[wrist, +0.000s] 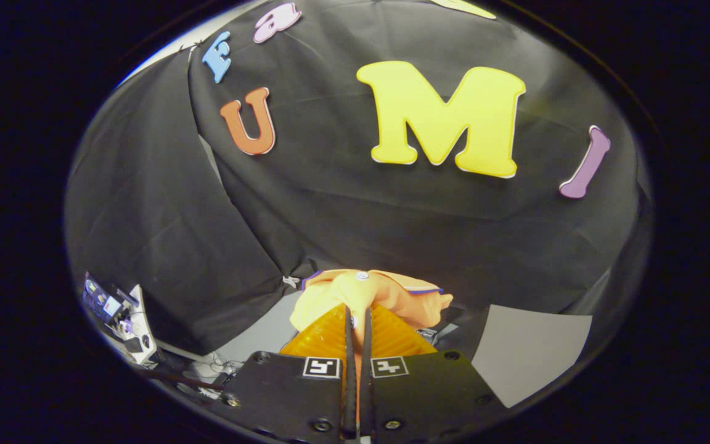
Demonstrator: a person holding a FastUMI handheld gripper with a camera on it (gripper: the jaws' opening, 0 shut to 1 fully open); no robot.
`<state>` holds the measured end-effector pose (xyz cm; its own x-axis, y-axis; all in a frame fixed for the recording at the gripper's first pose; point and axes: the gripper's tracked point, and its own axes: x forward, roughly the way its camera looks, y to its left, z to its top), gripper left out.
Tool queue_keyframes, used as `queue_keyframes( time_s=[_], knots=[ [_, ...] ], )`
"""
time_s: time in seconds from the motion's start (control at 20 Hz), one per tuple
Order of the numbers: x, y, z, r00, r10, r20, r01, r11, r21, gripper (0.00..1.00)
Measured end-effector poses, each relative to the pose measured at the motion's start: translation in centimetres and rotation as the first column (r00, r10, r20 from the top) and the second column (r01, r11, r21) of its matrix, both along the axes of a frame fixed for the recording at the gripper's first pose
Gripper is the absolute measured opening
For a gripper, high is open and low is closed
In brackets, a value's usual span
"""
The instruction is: Put the clothes into the washing machine and then close the washing machine lid.
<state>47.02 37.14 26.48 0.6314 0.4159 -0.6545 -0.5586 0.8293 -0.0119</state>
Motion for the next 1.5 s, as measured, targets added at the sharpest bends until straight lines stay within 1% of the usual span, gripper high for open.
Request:
queue_keyframes(
  time_s=[0.2, 0.5, 1.1, 1.5],
  knots=[
    [0.4, 0.7, -3.3, 1.000, -0.003, -0.031, 0.002, 1.000, -0.024, 0.05],
    [0.9, 0.5, -9.0, 0.995, -0.033, -0.099, 0.028, 0.998, -0.055, 0.05],
    [2.9, 0.3, -18.3, 0.984, -0.095, -0.149, 0.084, 0.993, -0.081, 0.06],
    [4.5, -0.2, -24.8, 0.967, -0.155, -0.203, 0.139, 0.986, -0.088, 0.05]
  ],
)
